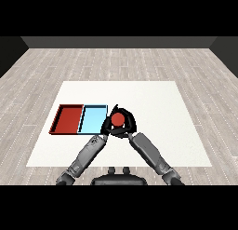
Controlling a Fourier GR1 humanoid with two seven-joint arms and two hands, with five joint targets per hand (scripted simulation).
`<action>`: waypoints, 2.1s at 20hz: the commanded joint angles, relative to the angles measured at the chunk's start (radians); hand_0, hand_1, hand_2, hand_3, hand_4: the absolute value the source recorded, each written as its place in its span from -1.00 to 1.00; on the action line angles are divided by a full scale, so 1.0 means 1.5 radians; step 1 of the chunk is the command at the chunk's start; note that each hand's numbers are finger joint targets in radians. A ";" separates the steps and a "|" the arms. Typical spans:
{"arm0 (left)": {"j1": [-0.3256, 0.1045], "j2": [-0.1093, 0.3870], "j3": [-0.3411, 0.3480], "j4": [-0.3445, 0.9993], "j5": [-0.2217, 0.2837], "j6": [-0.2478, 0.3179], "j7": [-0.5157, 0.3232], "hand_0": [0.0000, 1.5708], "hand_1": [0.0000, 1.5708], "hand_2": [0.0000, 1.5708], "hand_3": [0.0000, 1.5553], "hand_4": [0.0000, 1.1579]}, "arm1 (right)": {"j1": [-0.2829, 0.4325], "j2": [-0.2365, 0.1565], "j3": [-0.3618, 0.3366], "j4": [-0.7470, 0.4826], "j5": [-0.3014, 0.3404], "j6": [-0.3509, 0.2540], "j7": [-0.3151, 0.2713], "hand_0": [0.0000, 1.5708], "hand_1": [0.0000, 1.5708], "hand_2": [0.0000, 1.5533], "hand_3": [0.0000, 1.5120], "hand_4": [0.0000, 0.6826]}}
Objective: Pick the red can and put it in the red box
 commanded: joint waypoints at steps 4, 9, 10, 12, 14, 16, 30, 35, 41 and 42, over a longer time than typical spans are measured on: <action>0.007 0.005 -0.024 -0.019 -0.046 0.065 0.040 -1.00 -1.00 -1.00 -1.00 -0.26 | 0.037 0.002 0.056 0.018 -0.011 -0.005 -0.072 0.89 0.89 0.88 0.86 0.48; -0.067 -0.003 -0.023 0.083 0.048 0.084 -0.013 0.98 0.98 0.88 0.78 0.50 | -0.081 0.002 0.012 0.082 -0.064 -0.010 -0.053 0.91 0.91 0.87 0.85 0.53; 0.014 -0.003 -0.055 -0.035 -0.009 0.097 0.042 1.00 1.00 0.94 0.83 0.56 | 0.024 0.002 0.063 -0.043 -0.009 -0.031 -0.019 0.90 0.90 0.86 0.85 0.53; -0.023 -0.003 -0.059 0.023 0.012 0.119 0.030 1.00 1.00 0.96 0.87 0.68 | -0.044 0.002 0.057 -0.003 -0.037 -0.051 -0.010 0.87 0.87 0.85 0.84 0.56; -0.017 -0.003 -0.086 -0.023 -0.021 0.149 0.072 1.00 1.00 0.96 0.86 0.72 | -0.005 -0.014 -0.007 0.014 -0.023 0.027 -0.049 0.87 0.87 0.85 0.84 0.64; -0.026 -0.003 -0.077 0.004 -0.038 0.171 0.068 1.00 1.00 0.87 0.71 0.54 | -0.014 0.001 0.041 -0.015 -0.024 -0.021 -0.021 0.87 0.87 0.85 0.84 0.63; -0.001 -0.003 -0.027 -0.021 0.010 0.130 0.001 1.00 1.00 0.97 0.89 0.77 | -0.006 -0.022 -0.002 -0.035 -0.070 0.055 -0.027 0.79 0.79 0.81 0.81 0.38; -0.026 -0.003 -0.052 -0.010 0.019 0.164 0.013 1.00 1.00 1.00 0.92 0.97 | 0.001 0.002 0.016 -0.037 -0.014 0.036 -0.020 -1.00 -1.00 -1.00 -1.00 -1.00; 0.030 -0.003 -0.081 -0.050 -0.023 0.192 0.008 1.00 1.00 1.00 0.91 0.98 | 0.025 -0.033 -0.001 -0.088 0.018 0.052 0.002 -1.00 -1.00 -1.00 -1.00 -1.00; -0.004 -0.003 -0.071 -0.048 -0.034 0.184 0.029 1.00 1.00 1.00 0.91 0.98 | 0.010 -0.002 -0.012 -0.072 0.030 0.041 0.009 -1.00 -1.00 -1.00 -1.00 -1.00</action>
